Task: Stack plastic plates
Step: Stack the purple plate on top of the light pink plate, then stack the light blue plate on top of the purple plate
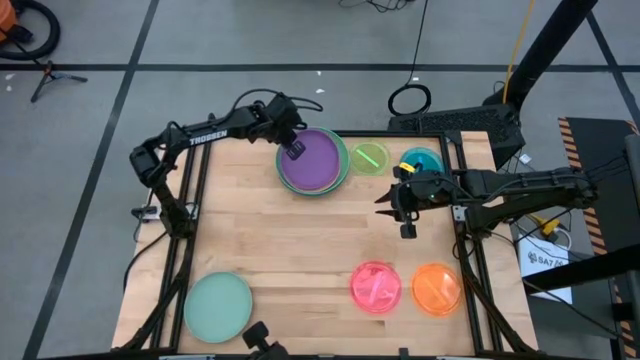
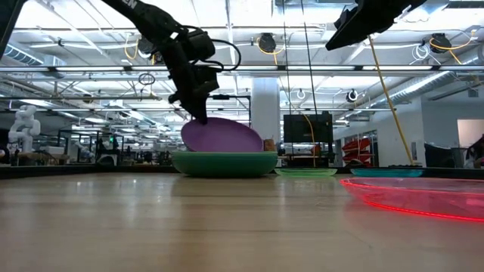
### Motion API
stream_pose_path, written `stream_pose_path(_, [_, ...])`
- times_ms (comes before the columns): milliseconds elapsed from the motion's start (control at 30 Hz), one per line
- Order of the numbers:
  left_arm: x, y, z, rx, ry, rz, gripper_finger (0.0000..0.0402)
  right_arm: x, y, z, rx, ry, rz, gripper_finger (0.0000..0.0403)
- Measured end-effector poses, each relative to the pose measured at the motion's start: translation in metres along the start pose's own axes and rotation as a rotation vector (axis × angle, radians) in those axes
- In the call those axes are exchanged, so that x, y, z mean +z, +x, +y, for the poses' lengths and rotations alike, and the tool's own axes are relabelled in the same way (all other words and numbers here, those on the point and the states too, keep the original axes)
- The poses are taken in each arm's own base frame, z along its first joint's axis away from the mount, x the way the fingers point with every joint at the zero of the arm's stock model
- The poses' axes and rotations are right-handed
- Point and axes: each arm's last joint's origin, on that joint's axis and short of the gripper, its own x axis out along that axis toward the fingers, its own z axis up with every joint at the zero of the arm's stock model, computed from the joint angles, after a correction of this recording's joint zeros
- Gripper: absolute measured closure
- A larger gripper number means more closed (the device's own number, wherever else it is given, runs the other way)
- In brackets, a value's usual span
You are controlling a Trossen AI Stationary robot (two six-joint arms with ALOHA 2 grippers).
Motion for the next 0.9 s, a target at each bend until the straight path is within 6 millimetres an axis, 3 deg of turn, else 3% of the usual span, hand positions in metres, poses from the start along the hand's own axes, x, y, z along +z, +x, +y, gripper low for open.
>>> stream_pose_path(433, [0.0,0.0,-0.003,-0.005,0.006,0.0,0.0362,0.001,0.0,0.0,-0.002,-0.017,-0.012,0.0291])
stream_pose_path(767, [-0.001,-0.001,-0.011,-0.017,0.003,0.012,0.0274,0.003,0.0,-0.001,-0.008,-0.071,-0.029,0.0291])
stream_pose_path(900, [-0.007,-0.012,-0.018,-0.028,0.004,0.064,0.026,0.005,0.0,-0.004,-0.023,-0.092,-0.054,0.0291])
